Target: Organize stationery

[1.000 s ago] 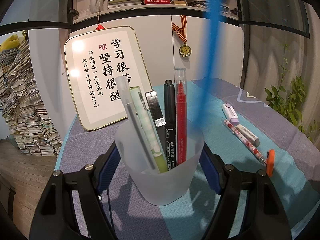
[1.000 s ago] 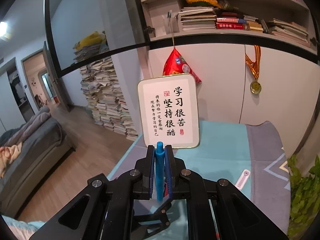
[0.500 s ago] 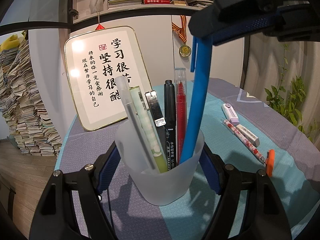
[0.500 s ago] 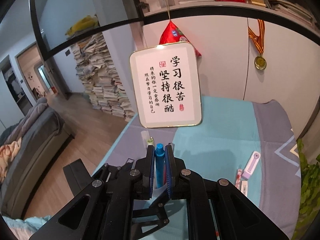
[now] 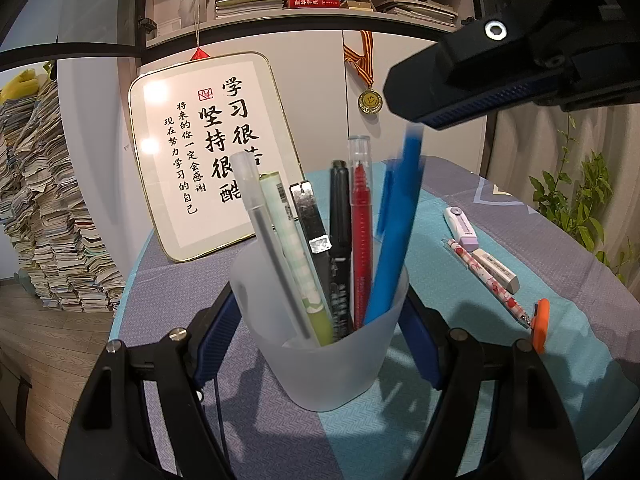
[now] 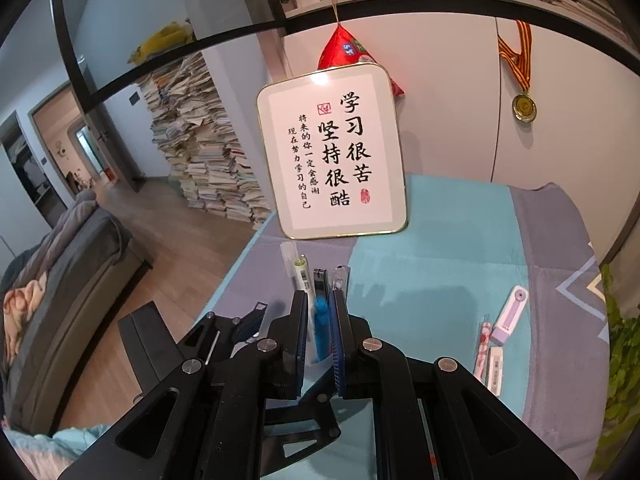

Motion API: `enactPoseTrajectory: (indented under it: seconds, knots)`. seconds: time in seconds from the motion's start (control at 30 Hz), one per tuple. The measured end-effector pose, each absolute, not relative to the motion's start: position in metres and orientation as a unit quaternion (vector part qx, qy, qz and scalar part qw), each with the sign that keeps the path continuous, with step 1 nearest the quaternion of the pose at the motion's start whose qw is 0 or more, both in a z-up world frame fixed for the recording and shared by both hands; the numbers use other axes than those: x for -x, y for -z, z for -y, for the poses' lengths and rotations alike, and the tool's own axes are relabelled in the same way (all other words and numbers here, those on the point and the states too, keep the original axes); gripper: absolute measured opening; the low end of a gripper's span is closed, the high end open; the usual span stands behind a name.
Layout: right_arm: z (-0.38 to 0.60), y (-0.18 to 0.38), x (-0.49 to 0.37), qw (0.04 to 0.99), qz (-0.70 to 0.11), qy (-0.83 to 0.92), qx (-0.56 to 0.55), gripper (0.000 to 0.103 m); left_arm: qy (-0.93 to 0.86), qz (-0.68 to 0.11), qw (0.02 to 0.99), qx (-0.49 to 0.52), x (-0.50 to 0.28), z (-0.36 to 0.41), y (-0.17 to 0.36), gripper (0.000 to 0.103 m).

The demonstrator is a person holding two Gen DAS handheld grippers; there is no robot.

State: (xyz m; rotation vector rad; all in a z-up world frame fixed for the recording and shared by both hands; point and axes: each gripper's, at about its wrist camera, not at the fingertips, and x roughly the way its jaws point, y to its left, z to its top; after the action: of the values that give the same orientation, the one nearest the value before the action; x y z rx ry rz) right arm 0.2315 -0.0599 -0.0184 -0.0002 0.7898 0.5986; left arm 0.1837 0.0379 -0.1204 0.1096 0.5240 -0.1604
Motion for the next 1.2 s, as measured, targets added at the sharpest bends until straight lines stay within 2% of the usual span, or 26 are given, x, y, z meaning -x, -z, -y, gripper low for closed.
enactPoseTrajectory:
  seconds: [0.5, 1.0, 1.2]
  knots:
    - [0.097, 0.024, -0.24, 0.883, -0.387, -0.26, -0.049, 0.011, 0.079, -0.259, 0.961, -0.054, -0.184, -0.038, 0.12, 0.075]
    - [0.153, 0.1, -0.295, 0.853, -0.493, -0.145, -0.092, 0.012, 0.08, -0.26, 0.961, -0.054, -0.184, -0.038, 0.121, 0.075]
    - [0.161, 0.115, -0.31, 0.846, -0.511, -0.121, -0.09, 0.012, 0.079, -0.26, 0.961, -0.054, -0.184, -0.038, 0.121, 0.075]
